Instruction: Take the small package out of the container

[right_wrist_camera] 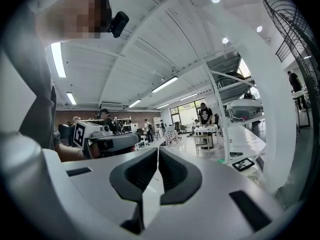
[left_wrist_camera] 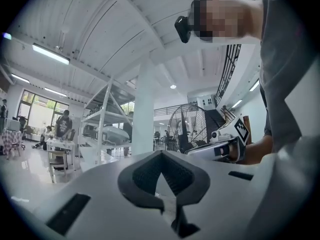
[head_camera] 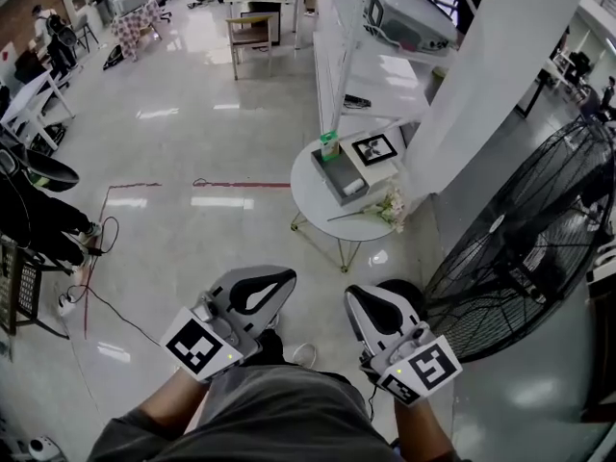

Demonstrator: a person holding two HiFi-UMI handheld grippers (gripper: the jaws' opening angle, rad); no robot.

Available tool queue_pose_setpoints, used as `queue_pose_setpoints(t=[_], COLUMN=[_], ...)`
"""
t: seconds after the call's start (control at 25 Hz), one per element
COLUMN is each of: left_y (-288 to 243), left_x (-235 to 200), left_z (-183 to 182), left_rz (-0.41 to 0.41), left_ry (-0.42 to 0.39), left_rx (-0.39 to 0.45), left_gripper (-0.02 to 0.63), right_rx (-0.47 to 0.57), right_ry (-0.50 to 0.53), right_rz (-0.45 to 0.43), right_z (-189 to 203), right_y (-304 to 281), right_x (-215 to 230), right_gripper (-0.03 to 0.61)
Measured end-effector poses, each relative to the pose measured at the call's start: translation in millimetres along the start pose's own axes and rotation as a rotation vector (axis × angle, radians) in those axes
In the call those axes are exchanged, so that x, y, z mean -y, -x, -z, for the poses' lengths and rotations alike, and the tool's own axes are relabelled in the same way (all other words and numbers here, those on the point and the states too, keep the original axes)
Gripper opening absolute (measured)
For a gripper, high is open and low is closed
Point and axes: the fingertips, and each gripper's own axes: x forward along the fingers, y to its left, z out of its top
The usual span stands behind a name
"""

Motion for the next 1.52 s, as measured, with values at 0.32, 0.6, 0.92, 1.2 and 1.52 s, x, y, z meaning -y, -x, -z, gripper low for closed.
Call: queue_pose_setpoints(t=[0.32,0.6,0.92,1.2,1.52], left_y=[-25.3,-59.8,-102.2,-129.6,-163.8], left_x=[-33.7,-99.1,-204.4,-290.5,-349.6], left_z=[0.2,11.6,23.1,30.4,22.7], left_rz=[0.029,0.077,0.117,0.126,0.181], left_ry=[-0.003,0.029,0.066,0.091,0.098], left_rx=[0.001,-0.026,-0.058,-0.063,-0.084], left_gripper=[0.014,0.014,0.014,0.014,0.014], right_rx=[0.014,-0.008,-0.038,-0.066,-0.074], right_ry=[-0.019,-0.050,-0.069,-0.056,-0.072], right_rz=[0.024,0.085,0.126,0.150,0.216], right_z=[0.1,5.8,3.2,-1.0,-16.4], right_y=[-28.4,-84.3,-183.3,-260.1,-306.9], right_x=[25.6,68.1,127.4,167.1,209.8], right_gripper=[0.025,0.025,0.024,0.025,0.025])
